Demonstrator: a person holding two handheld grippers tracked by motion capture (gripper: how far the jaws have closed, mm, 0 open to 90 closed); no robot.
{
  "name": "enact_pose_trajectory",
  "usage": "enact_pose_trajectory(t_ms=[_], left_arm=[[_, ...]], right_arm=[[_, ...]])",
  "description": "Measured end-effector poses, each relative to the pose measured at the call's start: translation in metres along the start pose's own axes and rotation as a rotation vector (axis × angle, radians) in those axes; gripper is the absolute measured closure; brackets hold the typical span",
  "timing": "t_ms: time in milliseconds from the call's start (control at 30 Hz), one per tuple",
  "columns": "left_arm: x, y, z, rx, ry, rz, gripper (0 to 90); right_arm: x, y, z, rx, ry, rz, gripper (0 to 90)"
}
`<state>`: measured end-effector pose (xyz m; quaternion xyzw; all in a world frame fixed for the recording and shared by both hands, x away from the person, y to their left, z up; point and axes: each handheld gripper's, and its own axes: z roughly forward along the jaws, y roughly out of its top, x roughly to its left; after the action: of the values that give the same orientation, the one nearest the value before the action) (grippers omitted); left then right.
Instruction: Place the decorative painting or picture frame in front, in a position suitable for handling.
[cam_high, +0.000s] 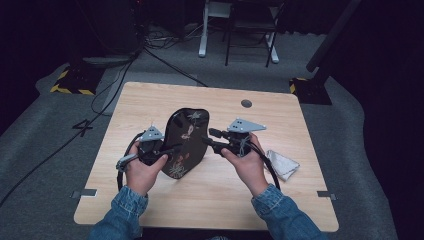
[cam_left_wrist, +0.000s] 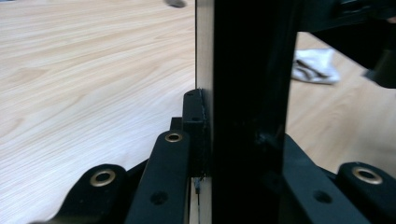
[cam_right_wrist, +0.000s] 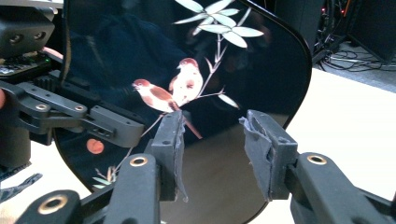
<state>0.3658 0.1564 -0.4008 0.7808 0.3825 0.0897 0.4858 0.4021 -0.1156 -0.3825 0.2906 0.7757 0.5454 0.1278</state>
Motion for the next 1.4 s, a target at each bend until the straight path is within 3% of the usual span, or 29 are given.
enact_pose_trajectory(t_ms=[167, 300, 600, 767, 933, 1100, 1167, 1400], left_arm=[[-0.014, 0.004, 0.001, -0.008, -0.064, 0.043, 80.4], [-0.026, 0.006, 0.005, -0.011, -0.126, 0.103, 80.4], [-0.049, 0.008, 0.023, 0.005, -0.262, 0.157, 80.4], [-0.055, 0.007, 0.033, 0.013, -0.321, 0.179, 80.4], [-0.056, 0.005, 0.039, 0.019, -0.344, 0.184, 80.4], [-0.056, 0.004, 0.042, 0.032, -0.347, 0.186, 80.4], [-0.056, 0.004, 0.043, 0.035, -0.347, 0.191, 80.3], [-0.056, 0.002, 0.045, 0.034, -0.337, 0.199, 80.3]], right_arm=[[-0.005, -0.012, -0.022, 0.011, -0.029, -0.01, 57.7], [-0.013, -0.022, -0.043, 0.01, -0.068, -0.015, 56.8], [-0.045, -0.05, -0.088, 0.027, -0.161, 0.035, 51.1], [-0.062, -0.068, -0.107, 0.08, -0.237, 0.045, 49.9], [-0.078, -0.083, -0.116, 0.178, -0.311, 0.05, 49.0], [-0.099, -0.096, -0.121, 0.256, -0.351, 0.117, 44.5], [-0.106, -0.1, -0.123, 0.305, -0.374, 0.114, 44.5], [-0.123, -0.112, -0.12, 0.45, -0.393, 0.134, 39.8]])
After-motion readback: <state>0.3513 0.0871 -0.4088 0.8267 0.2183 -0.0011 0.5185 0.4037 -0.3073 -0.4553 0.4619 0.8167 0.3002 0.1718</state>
